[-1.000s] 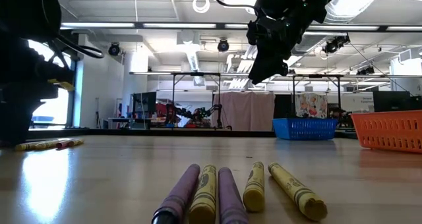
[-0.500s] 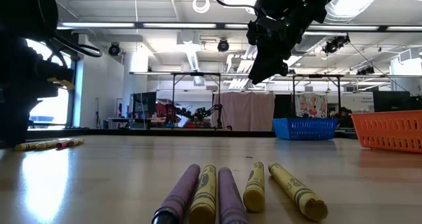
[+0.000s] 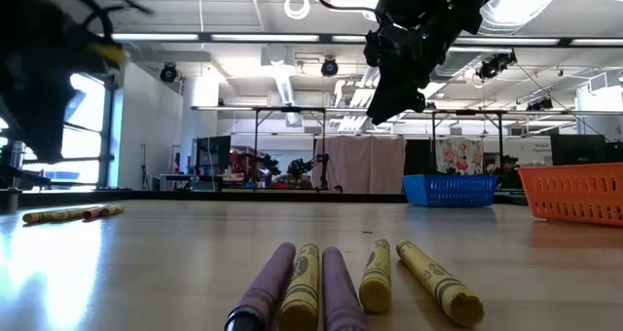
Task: Sort crayons
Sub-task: Put the violet crayon into the black basket, then put the yellow crayon into the orange basket
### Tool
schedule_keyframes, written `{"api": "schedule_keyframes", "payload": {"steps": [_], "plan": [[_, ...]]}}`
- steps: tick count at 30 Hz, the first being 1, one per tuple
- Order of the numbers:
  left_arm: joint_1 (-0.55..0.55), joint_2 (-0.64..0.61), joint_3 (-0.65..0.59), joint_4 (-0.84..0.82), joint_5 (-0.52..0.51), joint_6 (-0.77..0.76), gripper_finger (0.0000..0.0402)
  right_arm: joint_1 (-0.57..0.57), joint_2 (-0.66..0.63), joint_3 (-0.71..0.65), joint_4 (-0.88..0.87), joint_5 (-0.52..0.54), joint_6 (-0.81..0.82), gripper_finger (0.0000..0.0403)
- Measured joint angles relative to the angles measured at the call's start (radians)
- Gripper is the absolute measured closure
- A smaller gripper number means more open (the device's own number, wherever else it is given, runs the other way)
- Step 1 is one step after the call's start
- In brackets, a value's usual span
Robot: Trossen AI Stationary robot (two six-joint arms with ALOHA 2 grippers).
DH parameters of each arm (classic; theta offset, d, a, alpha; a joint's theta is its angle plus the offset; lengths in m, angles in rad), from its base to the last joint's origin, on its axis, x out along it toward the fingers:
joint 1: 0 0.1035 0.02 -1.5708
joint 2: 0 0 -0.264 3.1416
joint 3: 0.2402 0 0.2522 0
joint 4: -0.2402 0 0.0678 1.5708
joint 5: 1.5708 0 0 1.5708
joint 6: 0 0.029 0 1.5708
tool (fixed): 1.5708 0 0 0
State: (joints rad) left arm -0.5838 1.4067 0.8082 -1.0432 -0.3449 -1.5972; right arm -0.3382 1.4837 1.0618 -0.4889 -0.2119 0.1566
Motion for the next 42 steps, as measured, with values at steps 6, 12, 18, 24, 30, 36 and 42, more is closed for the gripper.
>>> {"api": "schedule_keyframes", "payload": {"steps": [6, 12, 18, 24, 30, 36, 42], "plan": [[-0.158, -0.001, 0.183, -0.07, 0.088, -0.172, 0.0399, 0.0, 0.0, 0.0, 0.0, 0.0, 0.0, 0.0284], [-0.329, 0.002, 0.243, -0.053, 0.18, -0.455, 0.0399, 0.0, 0.0, 0.0, 0.0, 0.0, 0.0, 0.0284], [-0.413, 0.076, 0.243, 0.029, 0.185, -0.587, 0.0385, 0.0, 0.0, 0.0, 0.0, 0.0, 0.0, 0.0284], [-0.427, 0.158, 0.243, 0.082, 0.291, -0.592, 0.0354, 0.0, 0.0, 0.0, 0.0, 0.0, 0.0, 0.0284], [-0.425, 0.146, 0.263, 0.044, 0.227, -0.547, 0.0334, 0.0, 0.0, 0.0, 0.0, 0.0, 0.0, 0.0284], [-0.384, 0.13, 0.316, -0.154, 0.027, -0.439, 0.0331, 0.0, 0.0, 0.0, 0.0, 0.0, 0.0, 0.0284], [-0.228, 0.137, 0.314, -0.301, -0.129, -0.297, 0.0332, 0.0, 0.0, 0.0, 0.0, 0.0, 0.0, 0.0284]]}}
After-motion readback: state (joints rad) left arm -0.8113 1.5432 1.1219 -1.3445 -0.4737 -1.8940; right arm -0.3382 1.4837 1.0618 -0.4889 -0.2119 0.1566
